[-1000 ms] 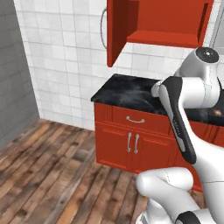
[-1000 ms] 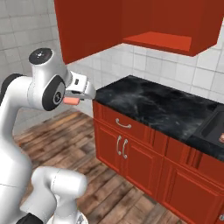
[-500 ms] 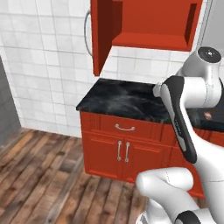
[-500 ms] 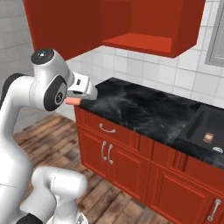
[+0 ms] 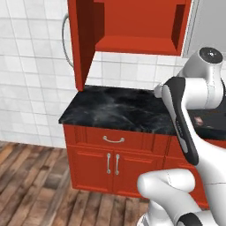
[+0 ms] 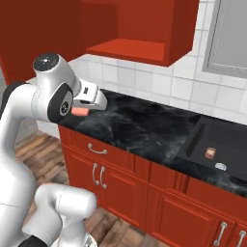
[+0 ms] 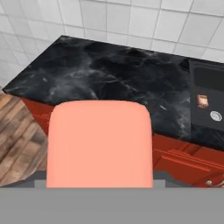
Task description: Pick up the bar soap and bar soap from the sink, and place them back in the cabinet, and close the cabinet door.
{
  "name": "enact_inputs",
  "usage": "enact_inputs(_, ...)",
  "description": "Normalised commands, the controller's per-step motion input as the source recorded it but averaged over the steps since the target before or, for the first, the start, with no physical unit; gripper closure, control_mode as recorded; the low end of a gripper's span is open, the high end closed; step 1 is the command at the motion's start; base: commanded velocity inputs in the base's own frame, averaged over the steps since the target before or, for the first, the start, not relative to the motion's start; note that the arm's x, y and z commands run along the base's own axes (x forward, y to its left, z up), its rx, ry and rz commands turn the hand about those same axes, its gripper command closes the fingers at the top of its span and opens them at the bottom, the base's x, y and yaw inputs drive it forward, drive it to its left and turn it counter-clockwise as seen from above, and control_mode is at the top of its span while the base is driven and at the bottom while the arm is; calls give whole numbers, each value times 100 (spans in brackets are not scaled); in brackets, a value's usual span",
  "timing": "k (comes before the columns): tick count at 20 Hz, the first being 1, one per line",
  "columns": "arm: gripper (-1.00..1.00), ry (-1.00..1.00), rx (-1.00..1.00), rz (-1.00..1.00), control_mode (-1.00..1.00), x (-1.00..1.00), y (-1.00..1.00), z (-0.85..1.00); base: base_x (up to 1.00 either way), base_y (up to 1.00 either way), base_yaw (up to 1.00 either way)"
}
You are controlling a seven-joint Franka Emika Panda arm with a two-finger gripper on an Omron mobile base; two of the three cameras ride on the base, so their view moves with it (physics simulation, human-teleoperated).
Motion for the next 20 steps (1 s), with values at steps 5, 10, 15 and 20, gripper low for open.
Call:
enact_inputs(5,100,0,0,0,100,0,0,0,53,0,-25)
enact_inputs(10,100,0,0,0,100,0,0,0,37,7,-18)
enact_inputs(15,100,0,0,0,100,0,0,0,50,17,-16)
enact_inputs(20,100,0,0,0,100,0,0,0,58,21,-17)
